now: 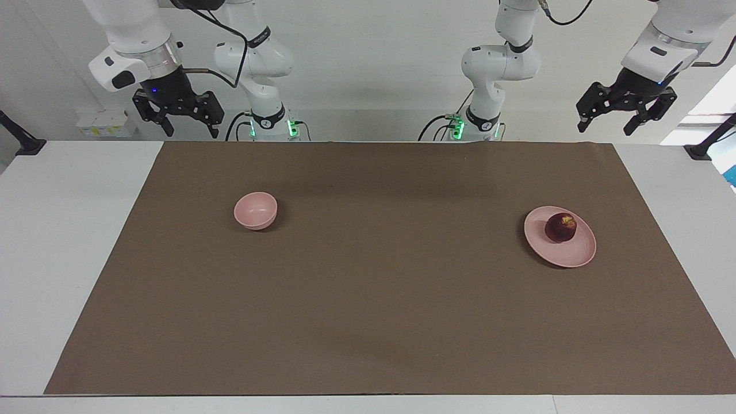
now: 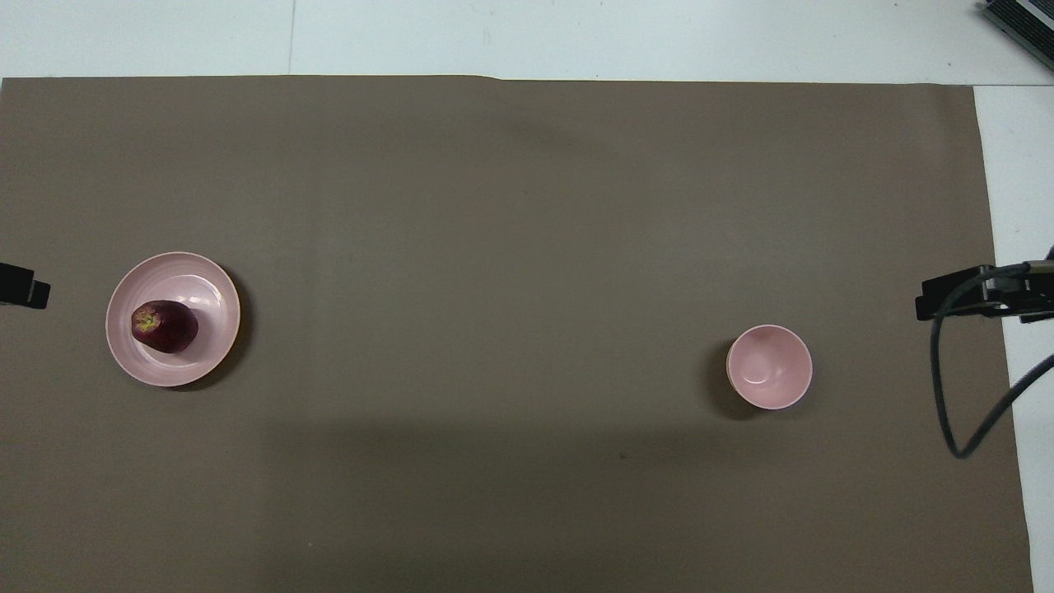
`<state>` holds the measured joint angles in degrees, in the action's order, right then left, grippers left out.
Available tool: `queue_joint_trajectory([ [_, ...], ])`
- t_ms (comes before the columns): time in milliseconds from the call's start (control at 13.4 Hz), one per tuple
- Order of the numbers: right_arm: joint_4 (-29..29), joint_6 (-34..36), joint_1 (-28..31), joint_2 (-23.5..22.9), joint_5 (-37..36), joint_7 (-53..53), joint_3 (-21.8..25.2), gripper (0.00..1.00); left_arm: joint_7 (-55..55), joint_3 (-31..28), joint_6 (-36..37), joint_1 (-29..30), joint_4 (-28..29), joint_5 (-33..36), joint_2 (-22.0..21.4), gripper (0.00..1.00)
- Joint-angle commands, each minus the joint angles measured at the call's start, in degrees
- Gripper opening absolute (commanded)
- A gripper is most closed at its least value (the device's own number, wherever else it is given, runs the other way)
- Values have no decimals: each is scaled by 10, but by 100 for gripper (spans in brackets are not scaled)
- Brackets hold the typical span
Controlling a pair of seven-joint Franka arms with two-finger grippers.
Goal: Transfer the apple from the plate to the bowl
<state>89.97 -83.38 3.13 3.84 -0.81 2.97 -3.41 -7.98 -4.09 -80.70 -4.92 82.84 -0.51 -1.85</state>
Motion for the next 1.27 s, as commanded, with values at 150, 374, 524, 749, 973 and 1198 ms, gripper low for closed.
queue_joint_trajectory([
  [150,13,-3,6,11,12,3,-2,100,-9,-7,-45,-4,38,-5,-21,100],
  [374,14,0,6,12,12,3,-2,100,-39,-11,-74,6,70,-5,-23,100],
  [524,14,1,6,12,12,3,-2,100,-78,-11,-98,21,95,-6,-24,100],
  [749,13,-6,6,11,12,3,-2,100,-96,-11,-156,26,157,-5,-24,100],
  [973,13,-5,6,11,12,3,-1,100,-104,-11,-230,30,230,-5,-25,100],
  [1198,13,-2,7,11,12,-1,1,100,-106,-11,-305,33,304,-6,-25,100],
])
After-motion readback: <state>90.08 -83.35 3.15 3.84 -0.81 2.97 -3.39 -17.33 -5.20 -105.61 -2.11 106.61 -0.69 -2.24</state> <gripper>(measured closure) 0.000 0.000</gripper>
